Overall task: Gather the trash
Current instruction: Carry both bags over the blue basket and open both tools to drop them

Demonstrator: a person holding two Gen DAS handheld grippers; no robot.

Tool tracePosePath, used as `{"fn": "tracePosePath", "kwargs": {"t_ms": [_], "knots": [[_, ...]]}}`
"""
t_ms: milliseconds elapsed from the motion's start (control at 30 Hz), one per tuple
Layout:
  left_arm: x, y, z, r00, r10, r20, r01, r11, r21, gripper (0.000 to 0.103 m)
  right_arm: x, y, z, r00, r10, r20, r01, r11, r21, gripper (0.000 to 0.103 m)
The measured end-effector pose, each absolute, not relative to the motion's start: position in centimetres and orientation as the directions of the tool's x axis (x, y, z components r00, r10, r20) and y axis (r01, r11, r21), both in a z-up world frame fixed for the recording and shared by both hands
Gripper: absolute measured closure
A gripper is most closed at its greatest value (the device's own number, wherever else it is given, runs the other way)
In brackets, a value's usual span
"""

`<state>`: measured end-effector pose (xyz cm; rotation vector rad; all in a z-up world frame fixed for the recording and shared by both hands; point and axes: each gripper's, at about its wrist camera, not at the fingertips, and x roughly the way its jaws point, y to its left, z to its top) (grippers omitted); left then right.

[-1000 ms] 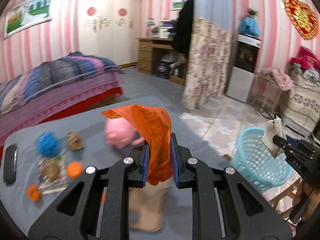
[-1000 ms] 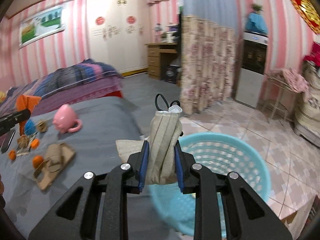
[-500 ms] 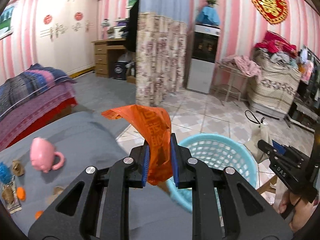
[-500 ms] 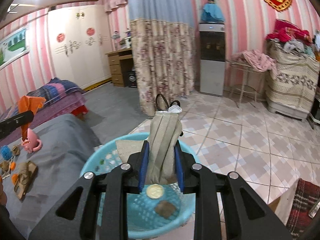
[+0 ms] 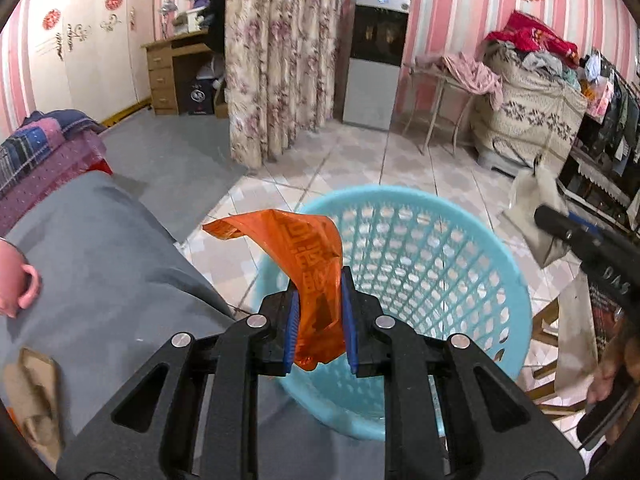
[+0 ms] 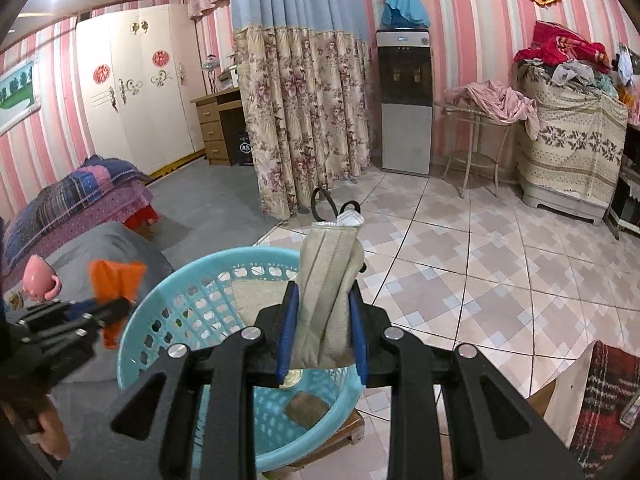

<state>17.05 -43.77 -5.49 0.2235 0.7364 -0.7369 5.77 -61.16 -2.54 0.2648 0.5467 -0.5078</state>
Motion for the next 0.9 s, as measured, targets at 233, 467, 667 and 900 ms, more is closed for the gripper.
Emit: {"fn": "tracePosePath", "kwargs": {"t_ms": [233, 467, 667, 900], "knots": [[16.9, -46.1, -7.6, 0.497, -0.523, -0.693, 0.692, 0.720, -0.046, 0.085, 5.8, -61.8, -3.3, 0.727, -0.382, -0.571, 0.536, 0.835, 0.123, 0.078], [17.8, -44.8, -6.5, 0.563, -0.481, -0.672, 0.641, 0.767, -0.011, 0.044, 5.9, -62.1, -4.0, 0.714, -0.378, -0.589, 0.542, 0.831, 0.123, 0.078], [18.9, -41.5, -5.0, 0.629, -0.436, -0.643, 0.550, 0.834, -0.028, 0.020, 6.6, -61.6, -4.4, 0.713, -0.369, -0.597, 0.529, 0.841, 0.112, 0.078], [19.2, -37.3, -3.1, 0.712, -0.370, -0.597, 0.464, 0.886, 0.004, 0.013, 8.3, -60.0, -5.2, 0.716, -0.350, -0.603, 0.519, 0.846, 0.125, 0.078]]}}
